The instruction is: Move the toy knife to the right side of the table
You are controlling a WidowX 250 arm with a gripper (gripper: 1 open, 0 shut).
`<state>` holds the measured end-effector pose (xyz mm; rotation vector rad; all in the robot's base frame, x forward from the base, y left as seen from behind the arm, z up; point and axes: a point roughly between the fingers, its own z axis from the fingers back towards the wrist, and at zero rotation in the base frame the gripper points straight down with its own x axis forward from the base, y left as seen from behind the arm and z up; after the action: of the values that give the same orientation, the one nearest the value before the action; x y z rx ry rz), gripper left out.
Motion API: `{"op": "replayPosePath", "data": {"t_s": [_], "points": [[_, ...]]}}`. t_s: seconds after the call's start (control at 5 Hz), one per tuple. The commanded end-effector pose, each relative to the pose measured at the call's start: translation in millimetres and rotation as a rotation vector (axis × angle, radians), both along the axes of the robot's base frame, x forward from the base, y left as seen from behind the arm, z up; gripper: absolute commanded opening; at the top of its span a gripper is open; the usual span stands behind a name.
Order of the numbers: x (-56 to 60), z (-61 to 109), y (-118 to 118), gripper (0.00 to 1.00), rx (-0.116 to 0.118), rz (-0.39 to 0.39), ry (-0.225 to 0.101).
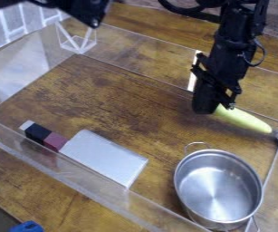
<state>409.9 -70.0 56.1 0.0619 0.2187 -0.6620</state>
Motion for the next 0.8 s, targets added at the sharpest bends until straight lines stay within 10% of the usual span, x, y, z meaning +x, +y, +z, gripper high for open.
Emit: {"op": "replayPosePath", "data": {"t_s": [0.0,0.2,0.6], "points": [[15.1,17.0,19,0.0,-0.042,-0.044,-0.083],[21.6,6.9,28,0.0,-0.067,-0.09,-0.076],[9.5,45.0,9,0.0,-0.098,-0.058,-0.036]]}}
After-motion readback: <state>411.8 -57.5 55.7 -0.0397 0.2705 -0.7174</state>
